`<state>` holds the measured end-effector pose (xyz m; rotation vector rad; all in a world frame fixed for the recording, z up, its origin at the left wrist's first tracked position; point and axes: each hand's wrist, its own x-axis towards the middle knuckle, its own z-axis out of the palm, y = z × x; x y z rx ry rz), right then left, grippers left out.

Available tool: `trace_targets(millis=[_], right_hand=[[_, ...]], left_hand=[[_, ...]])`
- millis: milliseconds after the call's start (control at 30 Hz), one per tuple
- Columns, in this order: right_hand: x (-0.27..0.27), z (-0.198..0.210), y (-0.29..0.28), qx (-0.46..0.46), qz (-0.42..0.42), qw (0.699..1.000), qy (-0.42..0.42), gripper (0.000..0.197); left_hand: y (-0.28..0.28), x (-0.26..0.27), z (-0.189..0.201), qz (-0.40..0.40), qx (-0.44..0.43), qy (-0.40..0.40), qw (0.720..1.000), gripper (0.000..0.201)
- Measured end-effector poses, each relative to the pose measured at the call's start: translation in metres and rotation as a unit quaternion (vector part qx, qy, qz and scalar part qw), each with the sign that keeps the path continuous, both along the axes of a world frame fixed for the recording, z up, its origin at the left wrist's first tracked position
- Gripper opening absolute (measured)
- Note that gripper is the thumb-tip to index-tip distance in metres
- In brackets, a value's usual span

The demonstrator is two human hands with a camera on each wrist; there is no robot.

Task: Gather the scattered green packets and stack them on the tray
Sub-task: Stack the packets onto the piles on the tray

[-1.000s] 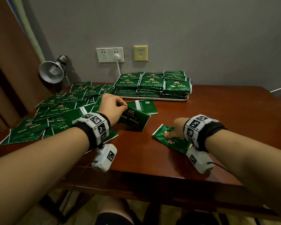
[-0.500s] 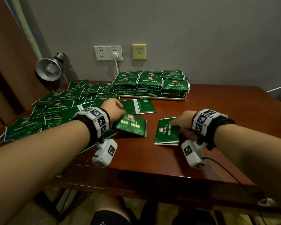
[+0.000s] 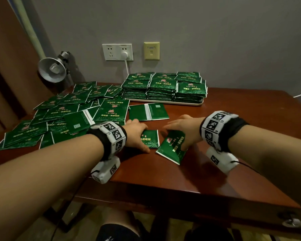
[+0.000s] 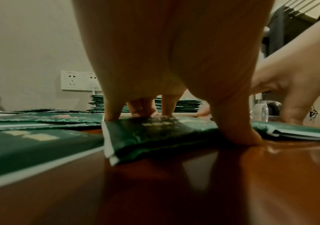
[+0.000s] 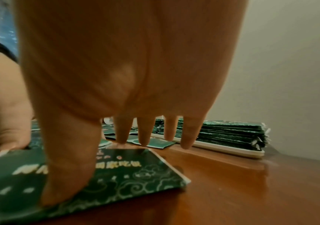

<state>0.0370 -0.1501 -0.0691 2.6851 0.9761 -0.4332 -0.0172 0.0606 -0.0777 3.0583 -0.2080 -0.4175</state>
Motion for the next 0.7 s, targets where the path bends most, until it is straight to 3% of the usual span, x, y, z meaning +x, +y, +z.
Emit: trace_targets(millis=[167, 333, 400, 533, 700], right_hand=[[-0.02, 0.014, 0.004, -0.054, -0.014, 0.998, -0.034, 0.07], [-0.032, 0.014, 0.0, 0.023, -0.048, 0.999, -0.005, 0.048], [-0.037, 0.014, -0.005, 0.045, -0.064, 0.997, -0.01, 0.055], [-0.044, 0.019, -0.015, 0.012, -0.084, 0.996, 0.002, 0.096], [-0.043, 0.017, -0.022, -0.031, -0.078, 0.995, -0.055, 0.091]], left_hand=[[0.001, 0.001, -0.001, 0.004, -0.016, -0.001, 1.0, 0.082], [-0.003, -0.002, -0.004, 0.001, -0.043, -0.014, 0.999, 0.077], [-0.004, -0.003, -0.002, 0.005, -0.04, -0.022, 0.999, 0.086], [-0.001, -0.002, 0.008, 0.01, -0.033, -0.035, 0.999, 0.1], [0.001, 0.002, 0.024, 0.006, -0.021, -0.045, 0.999, 0.1]])
